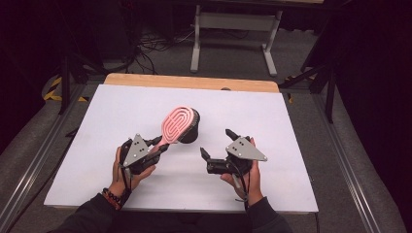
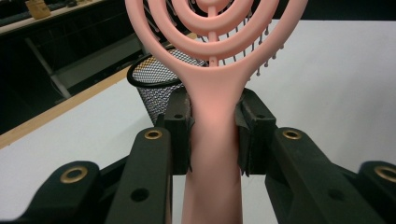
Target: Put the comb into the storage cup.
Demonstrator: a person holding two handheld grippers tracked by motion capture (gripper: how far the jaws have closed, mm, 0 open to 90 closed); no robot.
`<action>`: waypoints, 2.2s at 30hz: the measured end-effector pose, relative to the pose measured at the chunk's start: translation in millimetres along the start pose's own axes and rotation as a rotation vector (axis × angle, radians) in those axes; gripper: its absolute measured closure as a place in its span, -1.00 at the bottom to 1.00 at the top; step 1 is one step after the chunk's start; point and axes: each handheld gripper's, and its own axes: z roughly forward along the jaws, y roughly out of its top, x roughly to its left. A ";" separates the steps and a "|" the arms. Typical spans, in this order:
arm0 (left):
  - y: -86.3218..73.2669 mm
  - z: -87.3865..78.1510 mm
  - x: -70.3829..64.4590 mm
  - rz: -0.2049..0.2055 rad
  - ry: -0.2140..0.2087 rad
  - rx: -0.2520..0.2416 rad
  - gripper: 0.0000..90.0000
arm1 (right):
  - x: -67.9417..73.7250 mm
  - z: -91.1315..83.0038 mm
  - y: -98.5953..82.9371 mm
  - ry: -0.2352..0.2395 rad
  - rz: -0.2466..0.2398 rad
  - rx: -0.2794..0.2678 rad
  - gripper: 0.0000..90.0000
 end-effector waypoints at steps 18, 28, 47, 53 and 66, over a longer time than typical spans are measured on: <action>-1.4 11.0 -14.0 -0.032 -0.003 -0.027 0.55 | 22.6 13.6 22.1 0.083 0.069 -0.069 -0.89; -4.6 13.5 -24.3 -0.035 0.036 -0.043 0.55 | 32.1 27.2 25.7 0.087 0.139 -0.057 -0.88; -7.3 19.2 -50.2 0.042 0.022 -0.052 0.55 | 32.6 39.3 22.7 0.123 0.244 -0.059 -0.65; -10.5 22.4 -49.8 0.030 0.014 -0.028 0.55 | 31.3 37.0 19.5 0.108 0.293 -0.083 -0.28; -13.9 29.0 -51.2 0.050 -0.011 0.021 0.53 | 32.5 28.1 13.9 0.166 0.326 -0.147 0.36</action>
